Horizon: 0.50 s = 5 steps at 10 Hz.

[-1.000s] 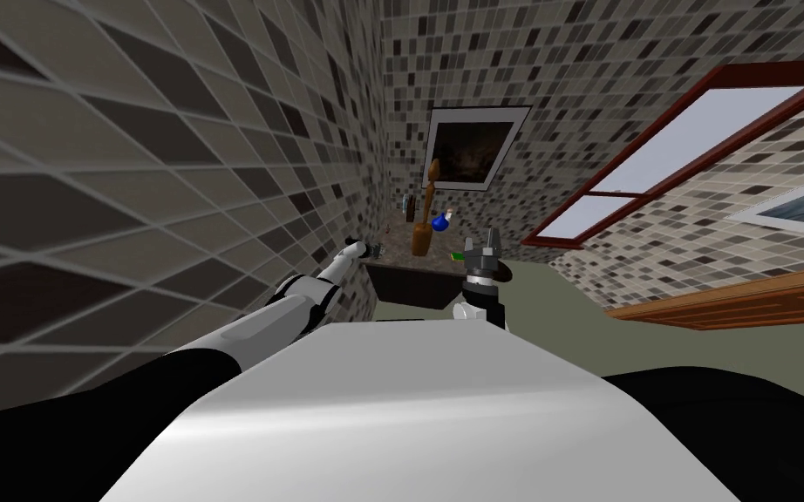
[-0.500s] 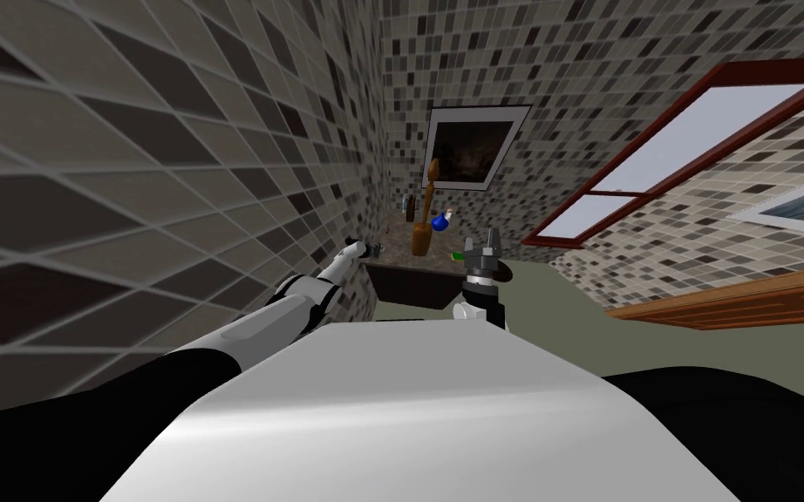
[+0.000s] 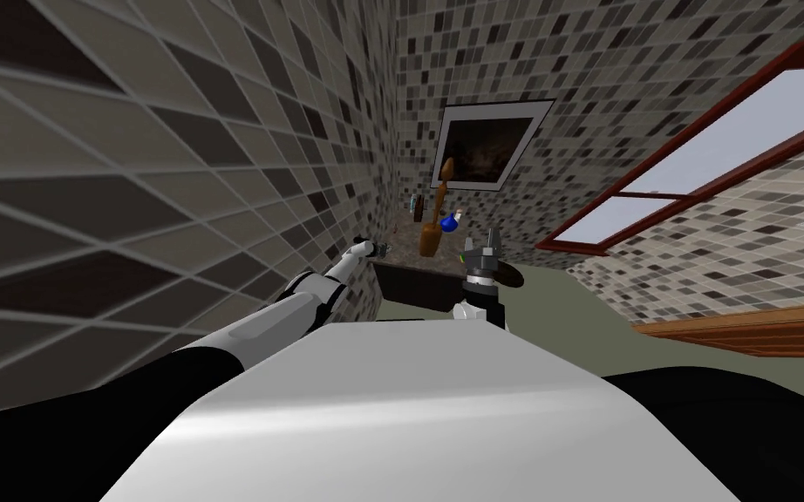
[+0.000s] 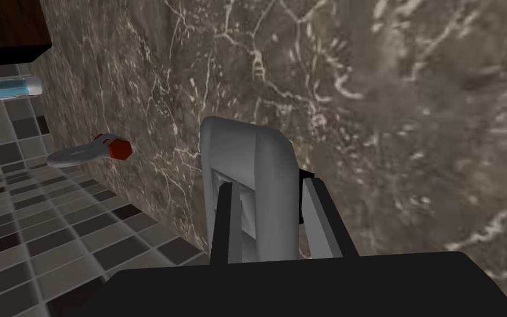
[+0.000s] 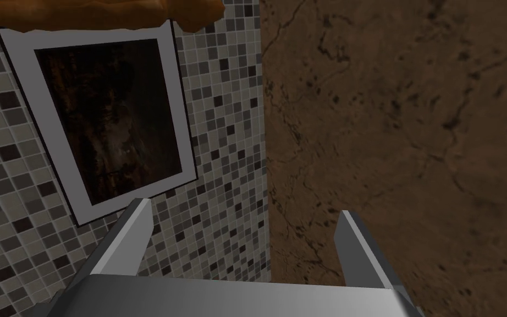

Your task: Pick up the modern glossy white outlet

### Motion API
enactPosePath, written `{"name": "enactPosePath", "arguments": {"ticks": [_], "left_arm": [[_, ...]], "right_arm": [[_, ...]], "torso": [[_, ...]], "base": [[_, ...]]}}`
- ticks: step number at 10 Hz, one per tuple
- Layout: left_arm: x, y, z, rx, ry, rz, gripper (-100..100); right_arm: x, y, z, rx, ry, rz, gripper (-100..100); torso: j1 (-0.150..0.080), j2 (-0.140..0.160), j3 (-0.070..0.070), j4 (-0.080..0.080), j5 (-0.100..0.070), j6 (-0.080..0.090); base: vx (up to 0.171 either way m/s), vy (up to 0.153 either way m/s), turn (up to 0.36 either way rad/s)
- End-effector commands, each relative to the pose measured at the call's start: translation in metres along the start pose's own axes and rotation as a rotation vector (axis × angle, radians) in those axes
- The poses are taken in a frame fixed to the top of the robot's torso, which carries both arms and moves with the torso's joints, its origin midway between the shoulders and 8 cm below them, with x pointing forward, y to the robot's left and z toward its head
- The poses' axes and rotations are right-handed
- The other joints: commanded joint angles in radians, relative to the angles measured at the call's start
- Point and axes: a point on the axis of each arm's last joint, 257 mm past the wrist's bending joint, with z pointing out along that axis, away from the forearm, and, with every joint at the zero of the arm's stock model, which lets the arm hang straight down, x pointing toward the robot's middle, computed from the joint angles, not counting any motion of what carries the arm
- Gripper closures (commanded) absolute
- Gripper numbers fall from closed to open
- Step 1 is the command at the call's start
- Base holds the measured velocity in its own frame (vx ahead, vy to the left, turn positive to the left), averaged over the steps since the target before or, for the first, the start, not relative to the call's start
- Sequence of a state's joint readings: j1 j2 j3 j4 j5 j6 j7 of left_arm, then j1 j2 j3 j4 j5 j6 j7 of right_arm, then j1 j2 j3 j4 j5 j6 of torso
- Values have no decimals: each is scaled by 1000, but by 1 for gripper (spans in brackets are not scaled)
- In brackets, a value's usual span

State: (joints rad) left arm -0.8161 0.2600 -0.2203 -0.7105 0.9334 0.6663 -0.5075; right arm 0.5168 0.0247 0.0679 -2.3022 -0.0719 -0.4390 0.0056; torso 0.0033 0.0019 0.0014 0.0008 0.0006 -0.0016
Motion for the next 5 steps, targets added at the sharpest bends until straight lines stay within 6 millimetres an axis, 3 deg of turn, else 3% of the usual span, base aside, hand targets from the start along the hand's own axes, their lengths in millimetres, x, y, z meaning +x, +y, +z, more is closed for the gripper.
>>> {"name": "enactPosePath", "arguments": {"ticks": [1,3,4,5], "left_arm": [[22,-6,8,-2,17,15,100],[54,-15,16,-4,41,38,100],[45,-11,14,-3,36,31,100],[46,-11,14,-4,37,32,0]], "right_arm": [[0,0,0,0,0,0,0],[0,0,0,0,0,0,0],[0,0,0,0,0,0,0],[0,0,0,0,0,0,0]], "torso": [[0,0,0,0,0,0],[1,1,1,0,0,0],[1,1,1,0,0,-1],[-1,1,1,0,0,0]], "base": [[-7,66,133],[-2,80,182],[3,34,21],[0,7,-2]]}}
